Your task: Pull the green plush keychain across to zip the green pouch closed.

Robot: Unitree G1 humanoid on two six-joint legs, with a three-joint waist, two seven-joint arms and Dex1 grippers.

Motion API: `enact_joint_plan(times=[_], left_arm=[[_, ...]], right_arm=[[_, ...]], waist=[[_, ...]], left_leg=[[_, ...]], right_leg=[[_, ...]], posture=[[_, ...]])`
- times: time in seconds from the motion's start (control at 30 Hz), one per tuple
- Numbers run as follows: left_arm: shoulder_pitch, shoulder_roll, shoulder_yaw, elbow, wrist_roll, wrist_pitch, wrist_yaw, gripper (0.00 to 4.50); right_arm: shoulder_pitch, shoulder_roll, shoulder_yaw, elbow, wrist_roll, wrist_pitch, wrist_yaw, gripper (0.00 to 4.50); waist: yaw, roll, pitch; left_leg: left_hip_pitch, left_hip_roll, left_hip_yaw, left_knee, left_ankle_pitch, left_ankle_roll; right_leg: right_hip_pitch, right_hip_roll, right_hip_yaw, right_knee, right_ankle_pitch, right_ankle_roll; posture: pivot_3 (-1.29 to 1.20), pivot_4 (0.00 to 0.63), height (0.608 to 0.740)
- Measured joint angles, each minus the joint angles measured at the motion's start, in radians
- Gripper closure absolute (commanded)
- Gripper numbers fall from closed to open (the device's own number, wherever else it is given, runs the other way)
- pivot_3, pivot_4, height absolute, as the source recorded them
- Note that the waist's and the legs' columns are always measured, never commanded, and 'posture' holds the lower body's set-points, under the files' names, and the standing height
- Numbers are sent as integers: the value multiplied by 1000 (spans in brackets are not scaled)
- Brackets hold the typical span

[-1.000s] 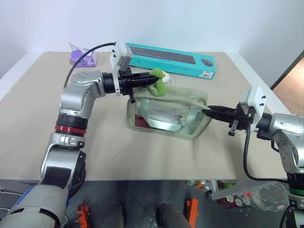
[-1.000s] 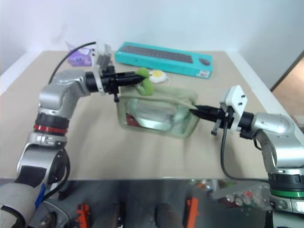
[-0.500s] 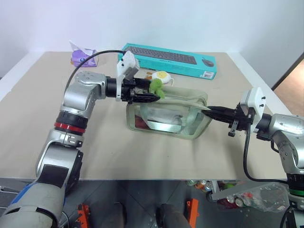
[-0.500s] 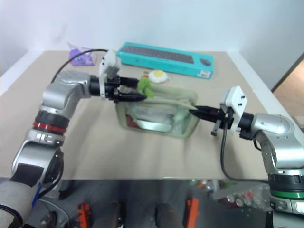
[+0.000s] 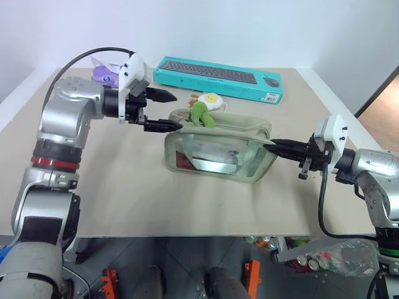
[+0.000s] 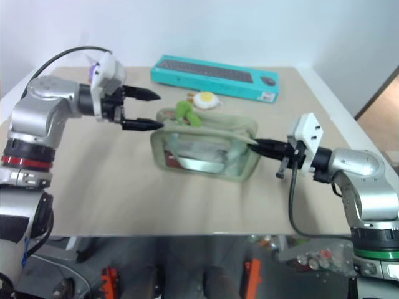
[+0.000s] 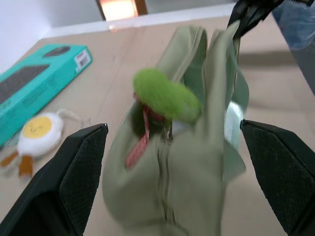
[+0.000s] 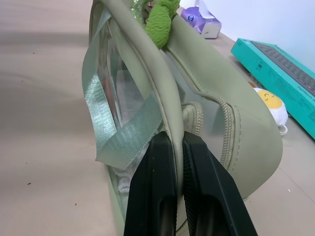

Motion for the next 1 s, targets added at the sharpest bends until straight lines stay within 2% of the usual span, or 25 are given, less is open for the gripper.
enact_joint_plan(times=[0.1,0.23,0.33,0.37,0.47,0.5,0.63,0.67,0.7,1.0], left_arm=[[158,-5,40,-113,-43,57,63,31],[256,-69,76,-150,-47,74,201,31],[292,-115,84,-160,-39,55,306,810],[301,-122,84,-164,-39,55,321,1271],[316,-134,84,-185,-40,47,358,2144],[324,-144,84,-191,-40,38,372,2766],[347,-164,84,-218,-43,33,406,3981],[351,-168,84,-226,-45,34,410,4400],[355,-173,84,-237,-52,37,416,4457],[373,-153,89,-363,-122,133,428,4500]], right_arm=[[-3,0,3,7,0,-3,0,4500],[-5,0,2,18,-1,-8,-1,4500],[-6,0,8,20,-1,-9,2,4500],[-7,1,11,20,-1,-9,2,4500],[-10,0,11,20,0,-10,3,4500],[-13,0,11,20,0,-10,3,4500],[-13,0,11,20,3,-4,7,4500],[-13,-1,10,20,4,3,8,4500],[-13,-5,9,20,12,24,9,4500],[-53,-81,1,24,51,130,46,1435]], waist=[[0,0,0],[5,-1,0],[6,-1,0],[4,-1,0],[3,-1,0],[3,-1,0],[3,-1,0],[3,-1,0],[3,-1,0],[2,0,0]], left_leg=[[0,1,0,0,0,0],[0,1,-1,3,0,0],[1,1,0,3,1,1],[1,1,0,3,1,1],[1,1,0,3,1,1],[1,1,0,2,1,1],[0,1,0,2,1,1],[0,1,0,2,1,1],[0,1,0,2,1,1],[1,0,0,2,1,1]], right_leg=[[0,0,0,0,1,-1],[1,0,-1,0,1,-1],[2,0,0,0,2,-1],[1,0,0,0,2,-1],[1,0,0,0,2,-1],[1,0,0,0,2,-1],[1,0,0,0,2,-1],[1,0,0,0,2,-1],[1,0,0,0,2,-1],[1,0,1,0,2,0]], posture=[[0,150,740],[0,150,740],[0,150,740],[0,150,740],[0,150,740],[0,150,740],[0,150,740],[0,150,740],[0,150,740],[0,150,740]])
